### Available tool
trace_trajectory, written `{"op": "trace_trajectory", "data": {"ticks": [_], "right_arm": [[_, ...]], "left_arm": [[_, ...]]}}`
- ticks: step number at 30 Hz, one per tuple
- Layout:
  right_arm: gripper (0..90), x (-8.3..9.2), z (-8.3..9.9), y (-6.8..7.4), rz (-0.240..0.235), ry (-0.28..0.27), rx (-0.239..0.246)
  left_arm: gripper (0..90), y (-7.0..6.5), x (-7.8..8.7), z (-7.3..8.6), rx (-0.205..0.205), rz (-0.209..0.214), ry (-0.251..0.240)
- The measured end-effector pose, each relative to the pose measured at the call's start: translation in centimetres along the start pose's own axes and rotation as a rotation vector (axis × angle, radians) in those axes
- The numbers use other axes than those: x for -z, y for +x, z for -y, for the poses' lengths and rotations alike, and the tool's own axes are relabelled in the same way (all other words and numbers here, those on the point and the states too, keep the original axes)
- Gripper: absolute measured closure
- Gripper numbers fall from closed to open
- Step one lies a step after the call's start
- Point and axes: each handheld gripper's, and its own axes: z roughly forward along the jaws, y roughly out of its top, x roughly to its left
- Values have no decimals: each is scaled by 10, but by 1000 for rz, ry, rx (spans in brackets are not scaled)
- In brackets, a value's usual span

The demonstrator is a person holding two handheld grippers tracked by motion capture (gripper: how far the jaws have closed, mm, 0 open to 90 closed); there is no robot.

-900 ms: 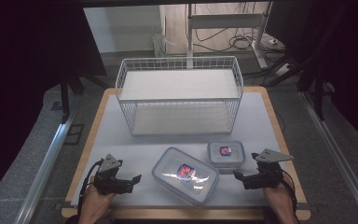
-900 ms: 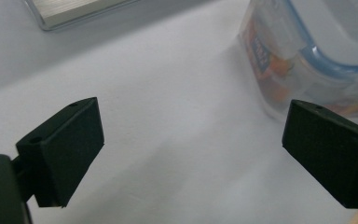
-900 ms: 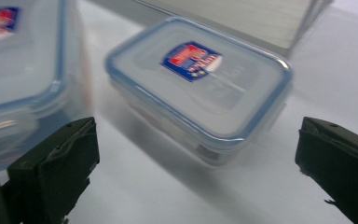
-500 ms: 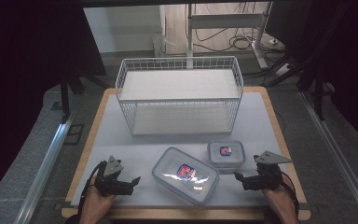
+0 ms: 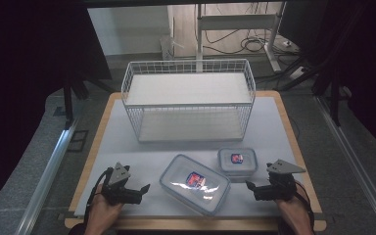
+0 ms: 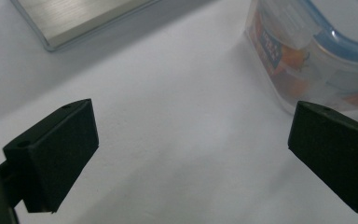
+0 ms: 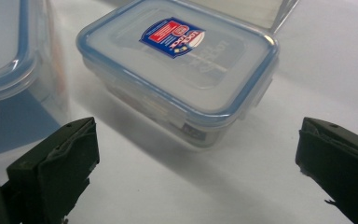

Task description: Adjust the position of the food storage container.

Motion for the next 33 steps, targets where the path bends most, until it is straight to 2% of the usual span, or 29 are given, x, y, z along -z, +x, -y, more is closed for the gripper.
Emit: {"op": "trace_trajectory", "data": {"ticks": [4, 8, 10, 12, 16, 21, 25, 33], "right_arm": [[0, 0, -2, 1, 15, -9, -12], [0, -1, -4, 0, 23, -17, -37], [0, -3, -6, 0, 42, -18, -47], [0, -4, -9, 0, 49, -21, -60], [0, -5, -14, 1, 26, -24, -55], [0, -6, -23, 2, -26, -19, -44], [127, -6, -32, 2, -22, -19, -45], [506, -14, -45, -2, -107, 19, -41]], "left_arm": [[15, 1, 1, 0, -13, -8, -11], [15, 2, -1, 0, -61, -14, -7], [15, 3, -2, -1, -82, -25, -2], [15, 3, -1, -2, -90, -34, -4], [16, 2, -1, -3, -100, -45, -10], [19, 2, -1, -4, -110, -54, -4], [18, 1, -1, -5, -98, -45, -20], [27, -1, 2, -7, -92, -41, -6]]}}
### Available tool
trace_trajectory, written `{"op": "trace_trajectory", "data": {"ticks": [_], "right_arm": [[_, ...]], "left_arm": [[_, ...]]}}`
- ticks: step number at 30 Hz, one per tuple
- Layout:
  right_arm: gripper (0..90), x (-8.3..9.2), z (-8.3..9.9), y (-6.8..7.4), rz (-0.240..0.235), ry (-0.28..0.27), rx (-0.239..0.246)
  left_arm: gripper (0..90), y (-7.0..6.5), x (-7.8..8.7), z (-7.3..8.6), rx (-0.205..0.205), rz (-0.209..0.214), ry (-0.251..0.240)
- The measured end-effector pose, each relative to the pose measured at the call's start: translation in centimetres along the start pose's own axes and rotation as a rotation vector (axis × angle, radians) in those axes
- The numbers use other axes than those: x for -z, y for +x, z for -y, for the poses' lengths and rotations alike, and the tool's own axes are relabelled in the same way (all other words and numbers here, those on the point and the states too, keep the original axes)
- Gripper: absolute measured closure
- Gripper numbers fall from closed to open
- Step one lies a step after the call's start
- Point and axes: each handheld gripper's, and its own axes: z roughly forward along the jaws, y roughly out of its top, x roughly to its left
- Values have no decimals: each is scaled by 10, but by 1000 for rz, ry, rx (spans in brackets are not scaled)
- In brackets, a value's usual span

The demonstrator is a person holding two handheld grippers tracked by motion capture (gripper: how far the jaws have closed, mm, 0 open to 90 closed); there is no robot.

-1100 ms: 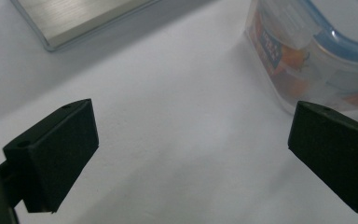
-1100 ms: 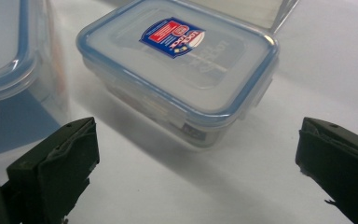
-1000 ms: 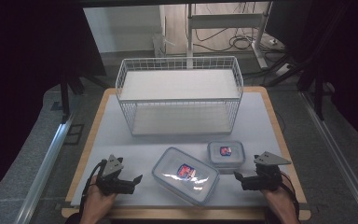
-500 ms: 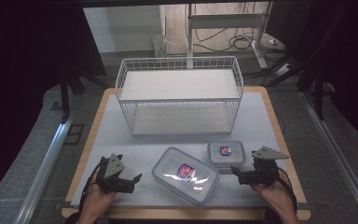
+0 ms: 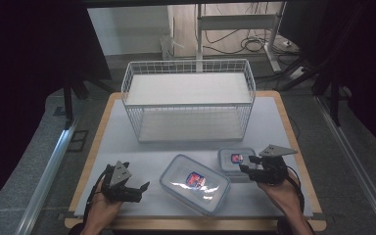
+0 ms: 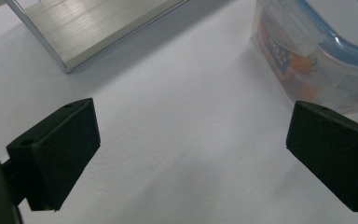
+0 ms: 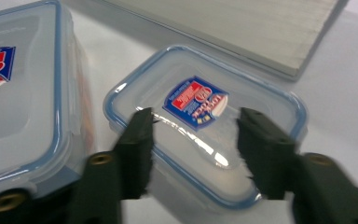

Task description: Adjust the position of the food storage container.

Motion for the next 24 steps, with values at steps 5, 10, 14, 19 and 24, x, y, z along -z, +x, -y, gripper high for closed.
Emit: {"op": "trace_trajectory", "data": {"ticks": [5, 10, 14, 19, 24], "right_arm": [[678, -5, -9, 0, -39, 21, 16], [728, -15, -14, 4, -71, 49, 65], [897, -29, -26, 12, -112, 51, 118], [900, -45, -36, 22, -135, 66, 165], [899, -57, -44, 32, -150, 67, 187]], "left_arm": [[31, -2, 0, -2, -6, 0, 5], [31, -3, 0, -2, -11, -5, -1], [30, -4, -1, -3, -10, -10, -3], [29, -6, -1, -3, -17, -13, 2], [29, -8, -4, -4, -27, -16, 10]]}}
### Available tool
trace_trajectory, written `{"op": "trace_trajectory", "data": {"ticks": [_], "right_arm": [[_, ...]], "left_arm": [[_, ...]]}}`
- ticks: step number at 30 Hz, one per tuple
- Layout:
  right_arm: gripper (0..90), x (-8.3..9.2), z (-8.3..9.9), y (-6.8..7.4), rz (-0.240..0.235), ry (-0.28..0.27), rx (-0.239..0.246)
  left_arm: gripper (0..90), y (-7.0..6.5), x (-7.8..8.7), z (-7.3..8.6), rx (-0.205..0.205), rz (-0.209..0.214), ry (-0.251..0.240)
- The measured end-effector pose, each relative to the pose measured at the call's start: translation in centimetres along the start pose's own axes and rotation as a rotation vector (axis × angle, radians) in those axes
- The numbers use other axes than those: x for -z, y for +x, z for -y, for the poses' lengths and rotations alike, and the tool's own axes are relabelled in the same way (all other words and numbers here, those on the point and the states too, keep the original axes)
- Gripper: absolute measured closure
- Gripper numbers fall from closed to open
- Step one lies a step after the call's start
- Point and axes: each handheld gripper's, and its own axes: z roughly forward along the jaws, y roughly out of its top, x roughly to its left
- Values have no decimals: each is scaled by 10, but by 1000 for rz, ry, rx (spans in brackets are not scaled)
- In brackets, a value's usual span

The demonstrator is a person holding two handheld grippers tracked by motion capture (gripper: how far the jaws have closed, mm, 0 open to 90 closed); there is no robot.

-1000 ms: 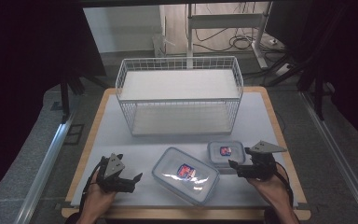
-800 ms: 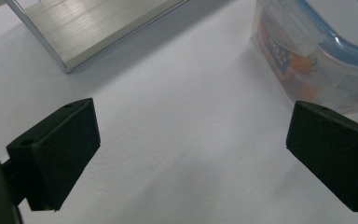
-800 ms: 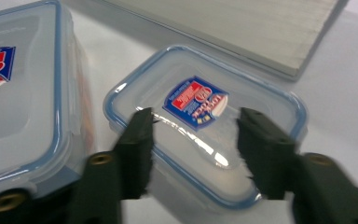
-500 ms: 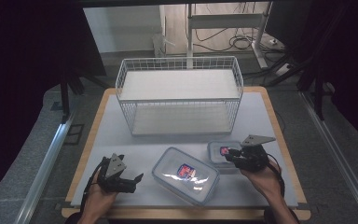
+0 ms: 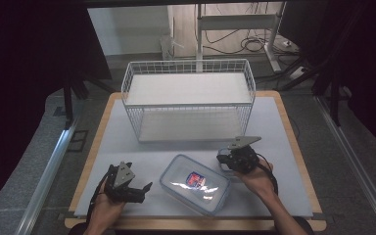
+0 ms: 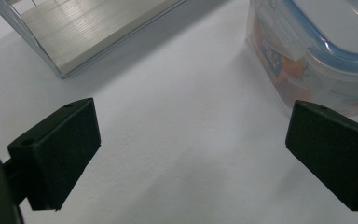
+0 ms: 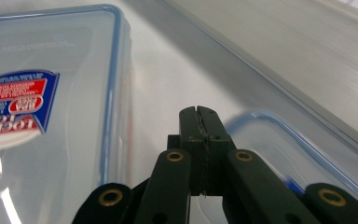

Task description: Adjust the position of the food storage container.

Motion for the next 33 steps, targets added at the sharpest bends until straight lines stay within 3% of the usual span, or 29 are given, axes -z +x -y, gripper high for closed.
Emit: {"op": "trace_trajectory", "data": {"ticks": [7, 9, 13, 23, 33], "right_arm": [[900, -21, -5, 8, 8, 60, 48], [900, -22, -4, 7, 5, 58, 35], [900, -21, -4, 11, 38, 68, 59], [900, -14, 1, 7, 75, 79, 26], [900, 7, 18, -10, 122, 80, -28]], "left_arm": [[29, 0, 0, 0, -13, -2, 3], [29, 0, 0, 1, -13, 0, 2], [30, 0, 0, 1, -12, 2, 1], [31, -1, 0, 2, -8, 9, -1], [34, -3, 0, 2, -26, 7, 10]]}}
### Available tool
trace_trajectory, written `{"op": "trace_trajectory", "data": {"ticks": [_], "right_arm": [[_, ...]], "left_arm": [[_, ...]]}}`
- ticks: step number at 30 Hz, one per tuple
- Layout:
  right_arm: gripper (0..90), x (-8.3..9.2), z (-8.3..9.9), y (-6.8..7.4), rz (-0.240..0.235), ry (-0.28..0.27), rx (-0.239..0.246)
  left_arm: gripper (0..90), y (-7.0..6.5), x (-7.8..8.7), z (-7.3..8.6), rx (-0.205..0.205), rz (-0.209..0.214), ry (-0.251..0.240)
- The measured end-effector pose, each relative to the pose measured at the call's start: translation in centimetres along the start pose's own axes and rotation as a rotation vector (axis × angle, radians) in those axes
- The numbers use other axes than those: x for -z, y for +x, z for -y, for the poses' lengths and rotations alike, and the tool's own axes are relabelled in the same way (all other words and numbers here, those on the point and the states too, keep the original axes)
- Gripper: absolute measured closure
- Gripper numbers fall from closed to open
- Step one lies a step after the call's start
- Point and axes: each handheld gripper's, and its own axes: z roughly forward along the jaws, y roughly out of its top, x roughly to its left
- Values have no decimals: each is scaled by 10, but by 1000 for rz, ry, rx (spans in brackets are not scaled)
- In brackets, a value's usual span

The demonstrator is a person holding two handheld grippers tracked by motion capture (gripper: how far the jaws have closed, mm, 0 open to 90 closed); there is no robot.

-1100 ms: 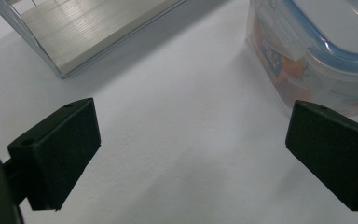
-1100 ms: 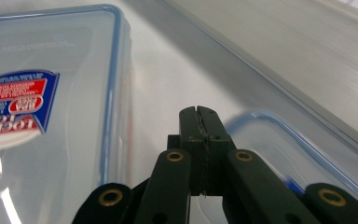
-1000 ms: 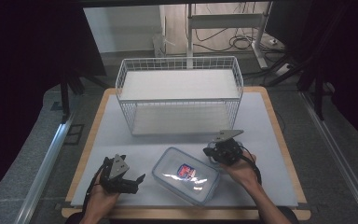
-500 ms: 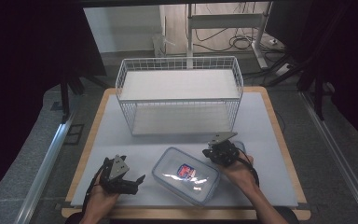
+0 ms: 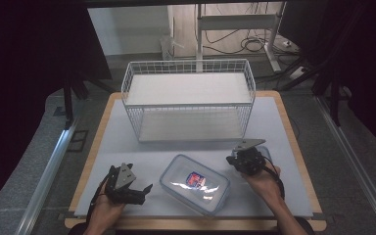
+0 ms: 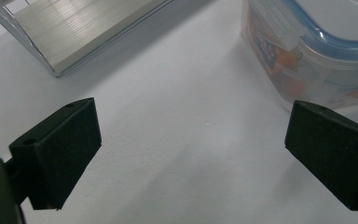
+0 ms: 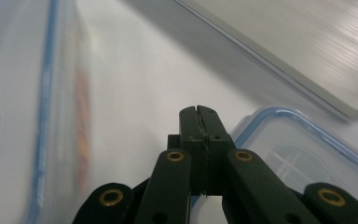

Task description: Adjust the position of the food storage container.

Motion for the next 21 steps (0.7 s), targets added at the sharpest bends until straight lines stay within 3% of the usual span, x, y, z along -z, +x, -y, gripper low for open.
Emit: {"op": "trace_trajectory", "data": {"ticks": [21], "right_arm": [[900, 18, 25, -45, 106, -2, -120]], "left_arm": [[35, 0, -1, -1, 1, 9, 0]]}}
